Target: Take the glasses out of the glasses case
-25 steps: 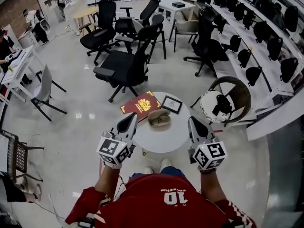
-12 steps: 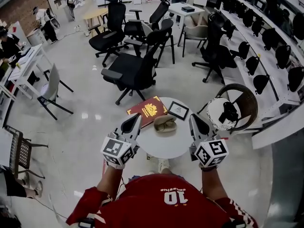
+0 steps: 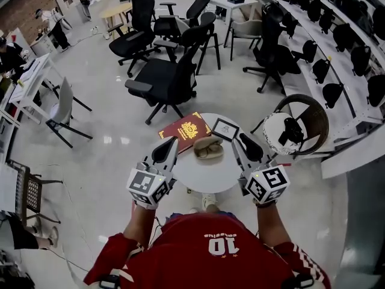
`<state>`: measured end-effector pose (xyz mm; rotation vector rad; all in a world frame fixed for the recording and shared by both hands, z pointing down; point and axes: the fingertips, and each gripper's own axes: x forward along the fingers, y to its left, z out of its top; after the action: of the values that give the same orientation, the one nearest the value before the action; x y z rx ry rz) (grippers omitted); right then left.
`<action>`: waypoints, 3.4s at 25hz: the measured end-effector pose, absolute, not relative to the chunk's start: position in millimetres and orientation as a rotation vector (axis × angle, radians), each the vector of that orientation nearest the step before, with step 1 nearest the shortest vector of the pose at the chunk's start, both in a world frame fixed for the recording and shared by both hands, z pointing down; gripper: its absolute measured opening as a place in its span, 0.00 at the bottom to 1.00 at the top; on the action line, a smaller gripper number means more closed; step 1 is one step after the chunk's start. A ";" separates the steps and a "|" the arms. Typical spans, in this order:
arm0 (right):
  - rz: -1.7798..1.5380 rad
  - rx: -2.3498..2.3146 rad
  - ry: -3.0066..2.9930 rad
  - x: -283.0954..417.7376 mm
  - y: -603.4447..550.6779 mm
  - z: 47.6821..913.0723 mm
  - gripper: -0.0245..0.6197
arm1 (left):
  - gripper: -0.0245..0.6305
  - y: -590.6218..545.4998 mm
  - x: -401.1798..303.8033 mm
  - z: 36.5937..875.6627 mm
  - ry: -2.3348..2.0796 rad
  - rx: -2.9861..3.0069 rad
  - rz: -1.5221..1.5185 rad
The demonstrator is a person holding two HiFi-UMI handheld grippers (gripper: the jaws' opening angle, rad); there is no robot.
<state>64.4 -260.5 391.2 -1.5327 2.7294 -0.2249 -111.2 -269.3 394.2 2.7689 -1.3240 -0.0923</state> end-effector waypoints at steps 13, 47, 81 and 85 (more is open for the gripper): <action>-0.318 -1.585 3.000 55.1 -284.5 491.2 0.22 | 0.05 -286.6 -99.7 409.7 -1.329 2.736 -0.044; 0.138 -1.206 3.921 12.3 -376.8 804.8 0.21 | 0.05 -354.1 -120.6 505.2 -1.447 2.571 0.144; 1.098 -0.871 4.120 1.9 -397.9 840.7 0.08 | 0.05 -361.4 -135.9 528.5 -1.469 2.510 0.150; 1.053 -0.888 4.128 2.9 -394.7 832.0 0.08 | 0.05 -360.9 -138.5 522.7 -1.458 2.515 0.138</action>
<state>2.9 -394.7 832.0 -0.8881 4.1276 1.0534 -138.5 -360.9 522.7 2.5154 -1.4577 0.1380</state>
